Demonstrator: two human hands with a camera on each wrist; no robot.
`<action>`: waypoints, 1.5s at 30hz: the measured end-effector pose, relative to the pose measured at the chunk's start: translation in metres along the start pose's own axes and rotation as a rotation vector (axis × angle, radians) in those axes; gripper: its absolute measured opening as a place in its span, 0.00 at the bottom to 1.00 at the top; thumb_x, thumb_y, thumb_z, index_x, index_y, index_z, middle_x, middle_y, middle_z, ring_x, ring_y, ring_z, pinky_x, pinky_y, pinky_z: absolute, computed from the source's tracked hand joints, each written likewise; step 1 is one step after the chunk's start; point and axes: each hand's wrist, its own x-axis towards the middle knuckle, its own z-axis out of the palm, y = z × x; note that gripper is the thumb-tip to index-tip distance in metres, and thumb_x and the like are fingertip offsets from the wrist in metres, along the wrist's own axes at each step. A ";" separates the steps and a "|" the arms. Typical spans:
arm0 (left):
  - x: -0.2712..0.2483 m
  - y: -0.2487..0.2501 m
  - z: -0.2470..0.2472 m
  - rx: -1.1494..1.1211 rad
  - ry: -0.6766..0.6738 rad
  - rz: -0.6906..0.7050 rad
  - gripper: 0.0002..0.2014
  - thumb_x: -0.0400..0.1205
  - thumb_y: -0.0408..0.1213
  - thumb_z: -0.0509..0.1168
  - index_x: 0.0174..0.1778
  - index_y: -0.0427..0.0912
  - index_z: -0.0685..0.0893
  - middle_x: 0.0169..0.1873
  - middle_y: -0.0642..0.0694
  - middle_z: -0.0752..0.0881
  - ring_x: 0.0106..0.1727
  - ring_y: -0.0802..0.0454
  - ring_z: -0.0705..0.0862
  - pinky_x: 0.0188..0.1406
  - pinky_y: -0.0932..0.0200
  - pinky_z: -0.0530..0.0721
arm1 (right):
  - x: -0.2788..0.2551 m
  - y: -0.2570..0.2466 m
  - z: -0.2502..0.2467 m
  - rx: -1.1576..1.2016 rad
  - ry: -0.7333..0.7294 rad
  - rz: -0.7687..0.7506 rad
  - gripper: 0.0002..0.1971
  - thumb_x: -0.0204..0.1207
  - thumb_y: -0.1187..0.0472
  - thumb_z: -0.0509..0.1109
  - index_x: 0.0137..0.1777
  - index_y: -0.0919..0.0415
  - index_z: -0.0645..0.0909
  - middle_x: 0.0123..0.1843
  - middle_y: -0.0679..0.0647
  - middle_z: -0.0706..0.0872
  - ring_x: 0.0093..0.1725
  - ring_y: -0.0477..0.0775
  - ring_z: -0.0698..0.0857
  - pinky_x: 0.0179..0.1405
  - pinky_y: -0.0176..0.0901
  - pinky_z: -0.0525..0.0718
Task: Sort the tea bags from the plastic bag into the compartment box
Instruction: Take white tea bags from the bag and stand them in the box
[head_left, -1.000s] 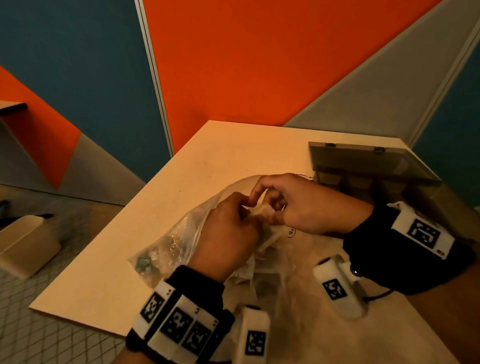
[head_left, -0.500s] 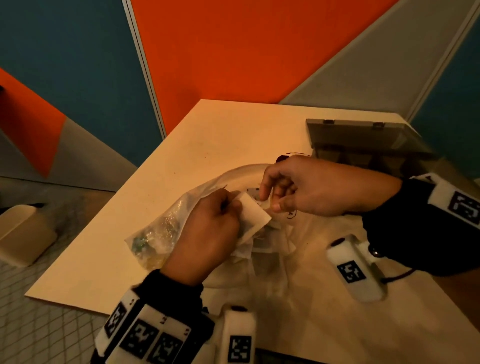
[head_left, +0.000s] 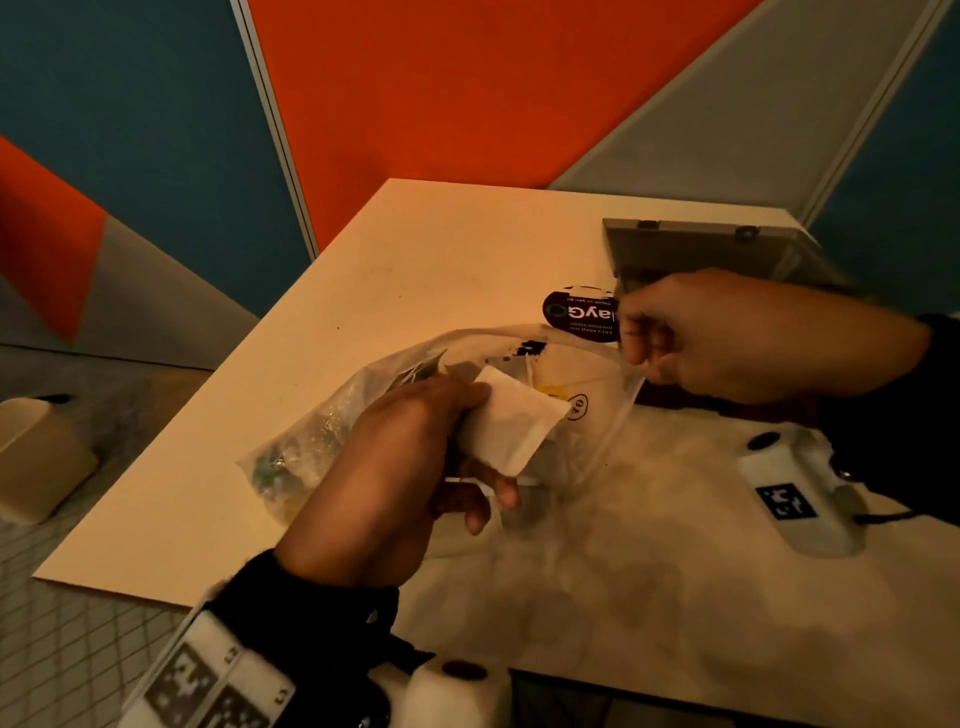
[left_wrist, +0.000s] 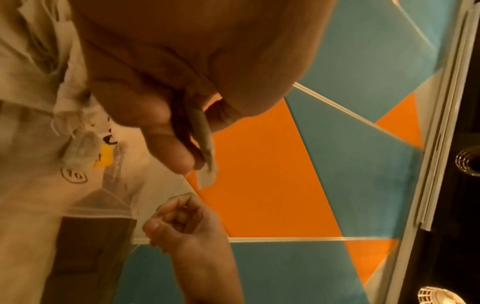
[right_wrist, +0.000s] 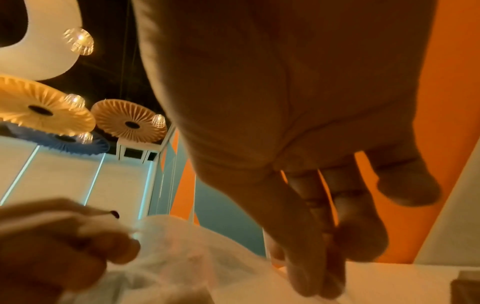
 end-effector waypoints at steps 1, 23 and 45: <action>-0.002 0.001 0.000 -0.018 -0.015 -0.006 0.14 0.86 0.39 0.56 0.61 0.37 0.81 0.28 0.41 0.87 0.20 0.46 0.81 0.12 0.61 0.71 | -0.001 0.001 0.003 -0.047 0.013 0.021 0.10 0.75 0.66 0.73 0.42 0.48 0.80 0.41 0.45 0.81 0.41 0.47 0.82 0.40 0.42 0.83; -0.022 -0.037 -0.010 -0.131 -0.088 -0.358 0.15 0.83 0.22 0.55 0.57 0.36 0.86 0.49 0.30 0.90 0.40 0.34 0.91 0.21 0.52 0.86 | 0.052 -0.086 0.060 0.046 -0.171 -0.197 0.17 0.82 0.63 0.60 0.66 0.71 0.79 0.61 0.68 0.85 0.60 0.69 0.83 0.55 0.54 0.84; -0.012 -0.045 -0.010 -0.259 0.037 -0.344 0.13 0.83 0.35 0.66 0.61 0.34 0.84 0.64 0.29 0.82 0.59 0.27 0.84 0.31 0.42 0.88 | -0.006 -0.022 0.024 0.517 -0.122 -0.005 0.02 0.76 0.58 0.74 0.43 0.53 0.88 0.35 0.52 0.90 0.30 0.41 0.84 0.30 0.37 0.82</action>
